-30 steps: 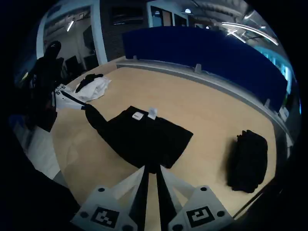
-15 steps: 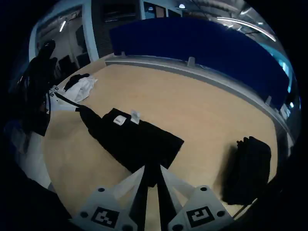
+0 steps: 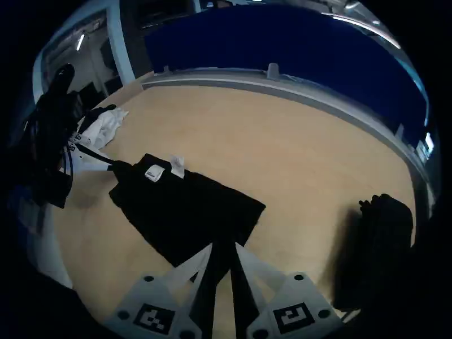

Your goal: Fold towel

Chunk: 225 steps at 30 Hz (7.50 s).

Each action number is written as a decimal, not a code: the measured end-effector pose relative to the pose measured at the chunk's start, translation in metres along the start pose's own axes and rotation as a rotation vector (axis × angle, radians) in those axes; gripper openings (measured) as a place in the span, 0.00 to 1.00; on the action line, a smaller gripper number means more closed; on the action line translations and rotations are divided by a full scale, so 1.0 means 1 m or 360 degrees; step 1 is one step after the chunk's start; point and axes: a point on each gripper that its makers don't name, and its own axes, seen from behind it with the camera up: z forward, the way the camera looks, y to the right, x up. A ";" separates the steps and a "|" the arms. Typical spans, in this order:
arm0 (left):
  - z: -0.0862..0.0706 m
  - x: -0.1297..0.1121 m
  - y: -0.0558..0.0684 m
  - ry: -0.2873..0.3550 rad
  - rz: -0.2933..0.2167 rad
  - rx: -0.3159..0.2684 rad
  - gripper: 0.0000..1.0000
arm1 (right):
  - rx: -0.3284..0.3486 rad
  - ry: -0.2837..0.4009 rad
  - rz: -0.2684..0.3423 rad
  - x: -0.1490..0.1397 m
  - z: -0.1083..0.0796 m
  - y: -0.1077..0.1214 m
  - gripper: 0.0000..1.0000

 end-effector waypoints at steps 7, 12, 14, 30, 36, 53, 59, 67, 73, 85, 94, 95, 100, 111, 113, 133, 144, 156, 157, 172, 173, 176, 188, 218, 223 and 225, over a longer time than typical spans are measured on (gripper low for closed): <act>0.008 0.006 -0.007 0.0030 0.0039 0.0037 0.11 | -0.0027 -0.0008 0.0012 0.001 0.009 0.006 0.14; 0.014 0.008 -0.011 0.0033 0.0052 0.0065 0.23 | -0.0058 -0.0009 0.0015 0.003 0.017 0.012 0.16; 0.016 0.009 -0.014 0.0030 0.0046 0.0073 0.27 | -0.0076 -0.0005 0.0008 0.004 0.019 0.015 0.17; 0.016 0.026 -0.035 0.0089 0.0065 0.0193 0.59 | -0.0253 0.0053 -0.0080 0.018 0.027 0.040 0.56; 0.016 0.031 -0.040 0.0115 0.0076 0.0222 0.84 | -0.0292 0.0085 -0.0062 0.024 0.029 0.047 0.77; -0.002 0.019 -0.038 0.0146 0.0032 0.0218 0.92 | -0.0245 0.0104 -0.0023 0.019 0.017 0.034 0.99; -0.016 0.000 -0.035 0.0139 -0.0021 0.0228 0.92 | -0.0220 0.0089 -0.0034 0.003 0.004 0.020 0.99; -0.042 -0.031 -0.032 0.0151 -0.0136 0.0292 0.92 | -0.0187 0.0073 -0.0042 -0.018 -0.014 0.002 0.99; -0.056 -0.052 -0.027 0.0143 -0.0191 0.0316 0.92 | -0.0165 0.0054 -0.0036 -0.027 -0.018 -0.002 0.99; -0.105 -0.102 -0.030 0.0128 -0.0346 0.0461 0.92 | -0.0025 -0.0053 -0.0187 -0.052 -0.012 -0.020 0.97; -0.136 -0.158 -0.018 0.0074 -0.0512 0.0518 0.92 | 0.0034 -0.0154 -0.0287 -0.069 0.000 -0.025 0.63; -0.138 -0.163 -0.017 0.0066 -0.0526 0.0523 0.92 | 0.0034 -0.0162 -0.0292 -0.071 0.001 -0.025 0.61; -0.146 -0.176 -0.011 0.0059 -0.0578 0.0527 0.92 | 0.0060 -0.0206 -0.0289 -0.078 0.005 -0.026 0.52; -0.158 -0.181 -0.011 0.0066 -0.0592 0.0534 0.92 | 0.0062 -0.0229 -0.0291 -0.081 0.009 -0.025 0.21; -0.159 -0.181 -0.010 0.0069 -0.0595 0.0530 0.92 | 0.0069 -0.0229 -0.0300 -0.080 0.008 -0.026 0.08; -0.168 -0.183 -0.009 0.0092 -0.0619 0.0521 0.92 | 0.0044 -0.0057 -0.0405 -0.012 -0.018 -0.032 0.05; -0.176 -0.184 -0.010 0.0121 -0.0642 0.0522 0.92 | 0.0084 0.0099 -0.0588 0.070 -0.026 -0.067 0.05; -0.185 -0.186 -0.010 0.0158 -0.0688 0.0525 0.92 | 0.0173 0.0104 -0.0705 0.095 -0.007 -0.111 0.05; -0.187 -0.186 -0.010 0.0162 -0.0692 0.0529 0.92 | 0.0188 0.0105 -0.0715 0.097 -0.004 -0.117 0.05; -0.209 -0.192 -0.008 0.0200 -0.0755 0.0571 0.92 | 0.0505 -0.0042 -0.0813 0.065 0.088 -0.232 0.05; -0.210 -0.194 -0.007 0.0197 -0.0760 0.0572 0.92 | 0.0525 -0.0070 -0.0810 0.058 0.096 -0.237 0.05; -0.209 -0.197 -0.005 0.0192 -0.0769 0.0570 0.92 | 0.0551 -0.0134 -0.0803 0.042 0.109 -0.245 0.05; -0.203 -0.202 -0.010 0.0184 -0.0773 0.0572 0.92 | 0.0558 -0.0166 -0.0810 0.033 0.116 -0.246 0.08; -0.210 -0.188 -0.006 0.0199 -0.0723 0.0562 0.92 | 0.0313 -0.0087 -0.0598 -0.002 0.053 -0.170 0.92; -0.209 -0.186 -0.004 0.0199 -0.0712 0.0558 0.92 | 0.0273 -0.0126 -0.0561 -0.017 0.055 -0.157 0.92; -0.208 -0.185 -0.003 0.0199 -0.0710 0.0557 0.92 | 0.0265 -0.0130 -0.0547 -0.020 0.056 -0.155 0.92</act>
